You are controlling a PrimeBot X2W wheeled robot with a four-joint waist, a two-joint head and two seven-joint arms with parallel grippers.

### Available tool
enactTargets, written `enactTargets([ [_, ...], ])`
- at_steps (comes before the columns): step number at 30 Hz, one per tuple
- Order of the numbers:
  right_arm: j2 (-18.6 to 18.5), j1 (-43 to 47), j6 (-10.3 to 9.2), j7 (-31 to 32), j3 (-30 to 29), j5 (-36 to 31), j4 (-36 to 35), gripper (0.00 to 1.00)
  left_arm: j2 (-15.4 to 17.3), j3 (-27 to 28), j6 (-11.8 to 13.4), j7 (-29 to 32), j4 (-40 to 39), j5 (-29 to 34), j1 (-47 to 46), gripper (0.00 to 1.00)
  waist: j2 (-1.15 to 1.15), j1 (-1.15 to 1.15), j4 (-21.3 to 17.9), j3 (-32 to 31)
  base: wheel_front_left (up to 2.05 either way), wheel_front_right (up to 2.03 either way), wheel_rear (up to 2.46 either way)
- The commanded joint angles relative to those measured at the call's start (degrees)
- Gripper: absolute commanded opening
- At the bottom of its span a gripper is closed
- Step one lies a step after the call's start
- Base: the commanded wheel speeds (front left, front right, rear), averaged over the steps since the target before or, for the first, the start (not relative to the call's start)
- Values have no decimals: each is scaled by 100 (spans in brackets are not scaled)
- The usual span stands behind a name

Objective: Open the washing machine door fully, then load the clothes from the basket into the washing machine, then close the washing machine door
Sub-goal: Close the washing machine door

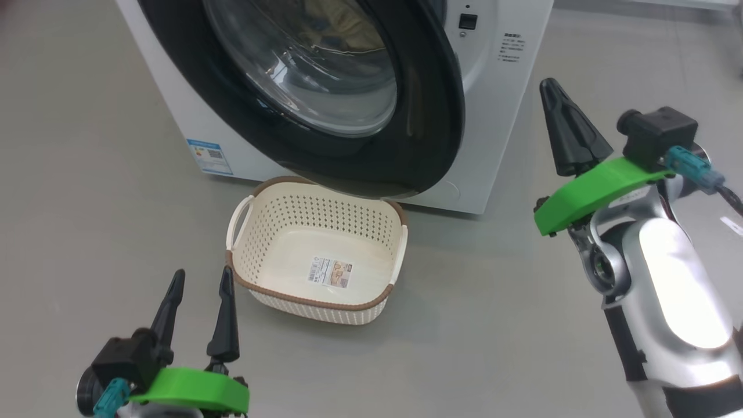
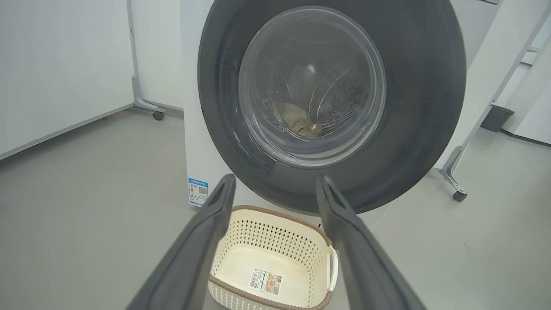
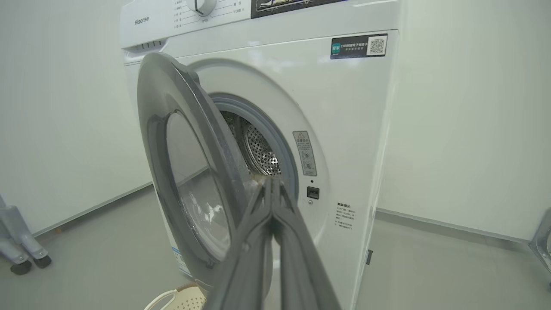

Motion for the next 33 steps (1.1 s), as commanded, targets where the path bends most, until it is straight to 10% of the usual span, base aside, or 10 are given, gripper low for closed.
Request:
enactTargets([
  [1, -28, -384, 10, 46, 227, 10, -107, 0, 57, 194, -54, -63, -119, 86, -337, 100, 0, 0, 195, -3, 0, 0, 0],
  [33, -203, -2495, 10, -474, 592, 404, 3636, 0, -704, 508, -652, -83, 293, 576, -655, 100, 0, 0, 1399, 308, 0, 0, 0],
])
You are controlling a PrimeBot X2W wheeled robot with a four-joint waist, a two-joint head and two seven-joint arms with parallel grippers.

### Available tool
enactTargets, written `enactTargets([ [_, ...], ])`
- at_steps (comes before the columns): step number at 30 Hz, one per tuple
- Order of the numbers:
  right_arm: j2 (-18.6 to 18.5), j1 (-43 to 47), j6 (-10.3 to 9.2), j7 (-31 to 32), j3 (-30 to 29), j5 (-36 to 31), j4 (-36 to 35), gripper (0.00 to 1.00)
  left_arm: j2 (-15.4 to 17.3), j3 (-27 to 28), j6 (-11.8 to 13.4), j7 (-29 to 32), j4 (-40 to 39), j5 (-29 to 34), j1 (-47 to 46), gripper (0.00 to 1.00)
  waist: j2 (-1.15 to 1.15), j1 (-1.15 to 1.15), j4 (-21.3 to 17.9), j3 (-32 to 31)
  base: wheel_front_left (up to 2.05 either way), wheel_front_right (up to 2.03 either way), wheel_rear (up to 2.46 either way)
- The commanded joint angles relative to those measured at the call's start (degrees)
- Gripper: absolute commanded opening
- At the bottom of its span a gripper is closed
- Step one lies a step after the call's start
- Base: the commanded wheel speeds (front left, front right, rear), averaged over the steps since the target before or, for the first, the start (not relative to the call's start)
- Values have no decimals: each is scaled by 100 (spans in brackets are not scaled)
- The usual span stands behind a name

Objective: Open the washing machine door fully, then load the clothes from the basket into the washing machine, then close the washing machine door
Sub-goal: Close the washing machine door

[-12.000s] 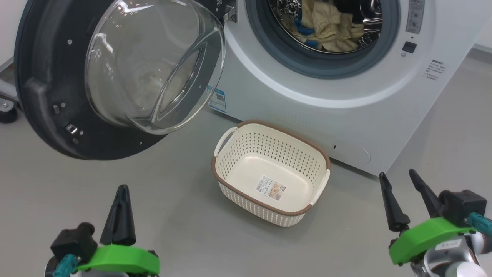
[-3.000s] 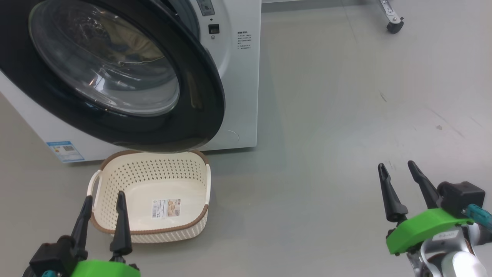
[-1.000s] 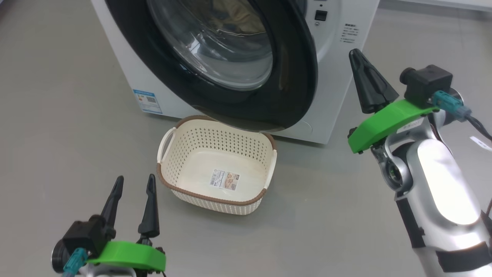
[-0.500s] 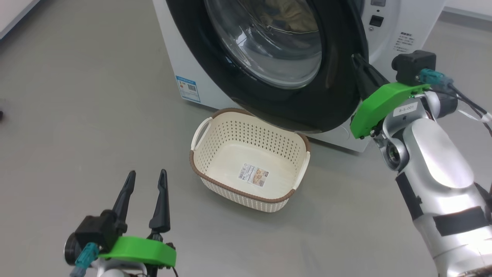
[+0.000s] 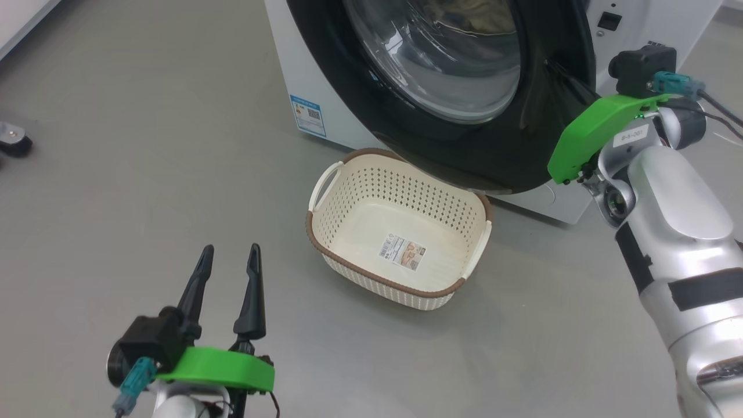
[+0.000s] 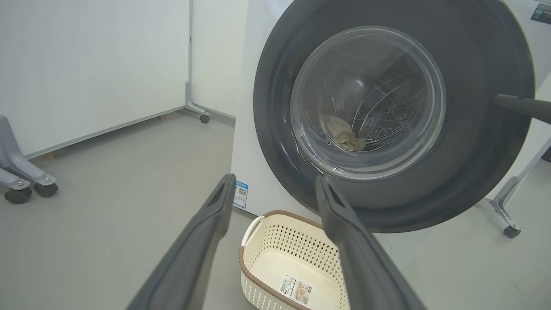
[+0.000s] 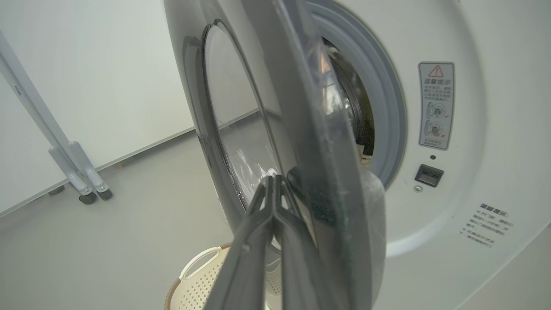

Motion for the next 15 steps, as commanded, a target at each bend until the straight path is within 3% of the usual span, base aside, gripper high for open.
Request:
enactTargets([
  [1, -15, -311, 10, -76, 59, 51, -83, 0, 23, 268, -38, -63, -148, 70, -276, 100, 0, 0, 24, 29, 0, 0, 0],
  [15, -433, -973, 10, -309, -261, -13, 634, 0, -274, 489, -302, -63, -167, 285, -436, 100, 0, 0, 269, 408, 0, 0, 0],
])
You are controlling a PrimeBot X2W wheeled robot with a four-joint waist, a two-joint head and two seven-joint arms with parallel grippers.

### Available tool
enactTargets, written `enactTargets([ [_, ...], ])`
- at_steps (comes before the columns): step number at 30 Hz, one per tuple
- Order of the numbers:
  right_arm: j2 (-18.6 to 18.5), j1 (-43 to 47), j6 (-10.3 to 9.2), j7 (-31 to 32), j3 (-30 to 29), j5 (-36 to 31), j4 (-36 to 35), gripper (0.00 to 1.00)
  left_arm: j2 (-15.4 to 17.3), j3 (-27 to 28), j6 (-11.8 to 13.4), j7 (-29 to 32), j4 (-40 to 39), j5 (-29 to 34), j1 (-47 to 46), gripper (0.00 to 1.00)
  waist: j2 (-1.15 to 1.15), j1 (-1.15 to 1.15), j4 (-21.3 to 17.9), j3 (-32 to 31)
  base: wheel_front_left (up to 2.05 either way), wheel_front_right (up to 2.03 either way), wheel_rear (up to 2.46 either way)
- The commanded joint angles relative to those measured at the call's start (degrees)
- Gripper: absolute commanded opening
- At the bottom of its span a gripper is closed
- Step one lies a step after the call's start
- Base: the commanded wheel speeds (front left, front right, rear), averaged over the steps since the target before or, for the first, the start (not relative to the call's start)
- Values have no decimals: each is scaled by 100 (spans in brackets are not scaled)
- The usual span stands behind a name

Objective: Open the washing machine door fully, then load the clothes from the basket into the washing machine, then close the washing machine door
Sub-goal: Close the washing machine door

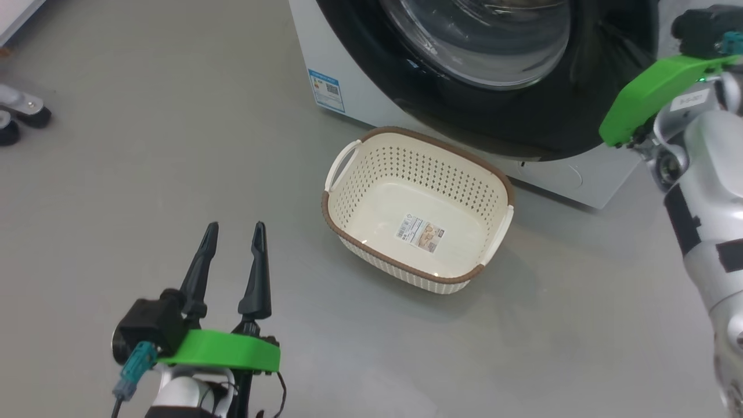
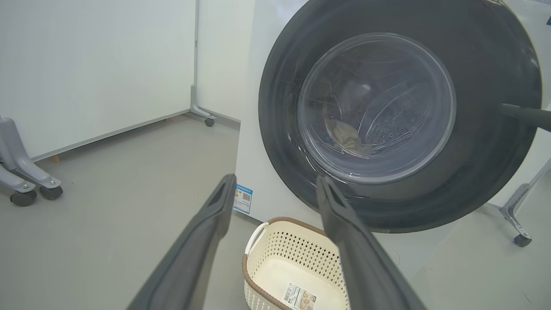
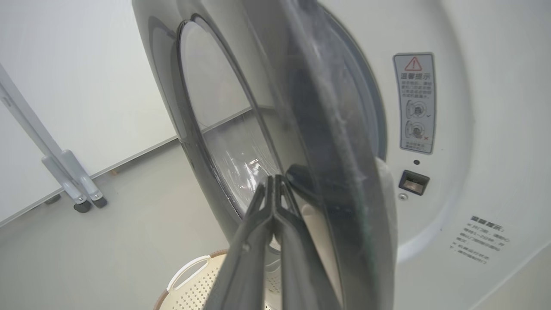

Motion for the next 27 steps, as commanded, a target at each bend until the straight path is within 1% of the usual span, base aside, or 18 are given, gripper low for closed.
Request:
enactTargets([
  [1, -84, -336, 9, -91, -30, -62, -106, 0, 23, 232, -33, -63, -179, 60, -242, 100, 0, 0, 68, 73, 0, 0, 0],
  [7, -322, -648, 9, -107, -202, -190, 117, 0, -75, 284, -111, -63, -173, 93, -310, 100, 0, 0, 246, 245, 0, 0, 0],
  [12, -590, -951, 9, -81, -385, -353, 326, 0, -127, 332, -154, -63, -173, 95, -392, 100, 0, 0, 434, 382, 0, 0, 0],
  [16, -714, -1099, 9, -58, -496, -472, 455, 0, -145, 332, -175, -63, -180, 90, -429, 100, 0, 0, 545, 435, 0, 0, 0],
  [22, -968, -1400, 9, -72, -882, -684, 714, 0, -161, 317, -202, -63, -169, 54, -437, 100, 0, 0, 716, 520, 0, 0, 0],
  [27, -1045, -1580, 9, -201, -1145, -865, 846, 0, -164, 322, -197, -63, -180, -23, -428, 100, 0, 0, 756, 577, 0, 0, 0],
])
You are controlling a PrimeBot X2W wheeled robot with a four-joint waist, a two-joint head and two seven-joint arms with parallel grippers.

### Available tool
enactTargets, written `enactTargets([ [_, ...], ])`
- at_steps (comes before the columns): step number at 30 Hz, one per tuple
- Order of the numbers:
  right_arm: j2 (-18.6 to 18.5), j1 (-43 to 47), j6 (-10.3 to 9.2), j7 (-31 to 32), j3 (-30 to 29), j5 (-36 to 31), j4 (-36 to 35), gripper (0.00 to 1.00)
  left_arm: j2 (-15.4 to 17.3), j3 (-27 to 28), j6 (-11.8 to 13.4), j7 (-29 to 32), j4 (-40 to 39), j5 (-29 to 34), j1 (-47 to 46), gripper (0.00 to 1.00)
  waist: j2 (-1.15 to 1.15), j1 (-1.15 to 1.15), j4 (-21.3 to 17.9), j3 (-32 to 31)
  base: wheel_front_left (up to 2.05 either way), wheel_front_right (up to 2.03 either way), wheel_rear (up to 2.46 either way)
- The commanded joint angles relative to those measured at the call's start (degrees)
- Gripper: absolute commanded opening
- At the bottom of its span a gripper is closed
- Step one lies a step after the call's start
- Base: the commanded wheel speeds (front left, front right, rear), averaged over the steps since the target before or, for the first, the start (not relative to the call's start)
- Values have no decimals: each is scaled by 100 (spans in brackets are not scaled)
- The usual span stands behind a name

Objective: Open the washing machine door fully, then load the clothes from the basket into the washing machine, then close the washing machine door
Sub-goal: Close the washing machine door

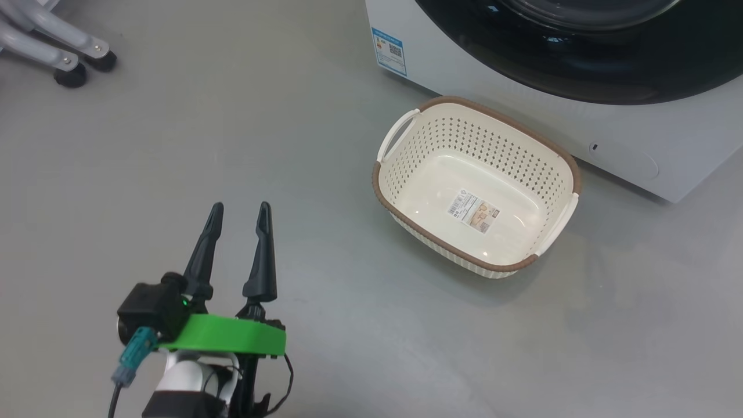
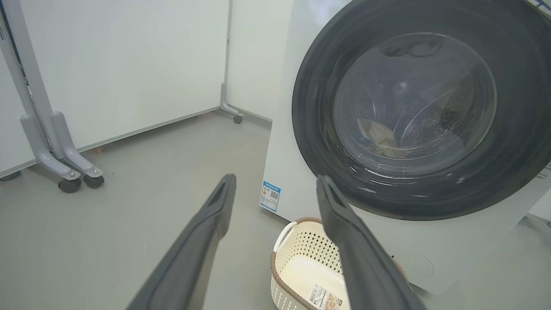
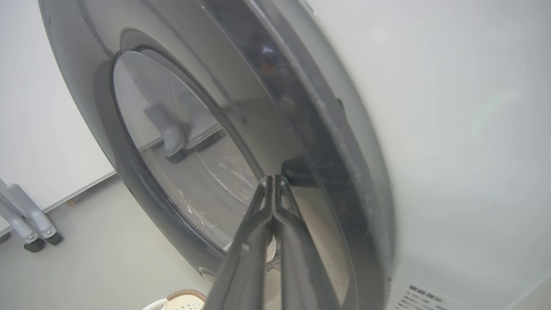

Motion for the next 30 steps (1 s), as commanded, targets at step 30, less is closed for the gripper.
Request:
enactTargets([
  [30, 749, 1953, 7, -525, 836, 367, -2827, 35, 67, 416, -18, -63, -122, 377, -102, 100, 0, 0, -1088, -392, 0, 0, 0],
])
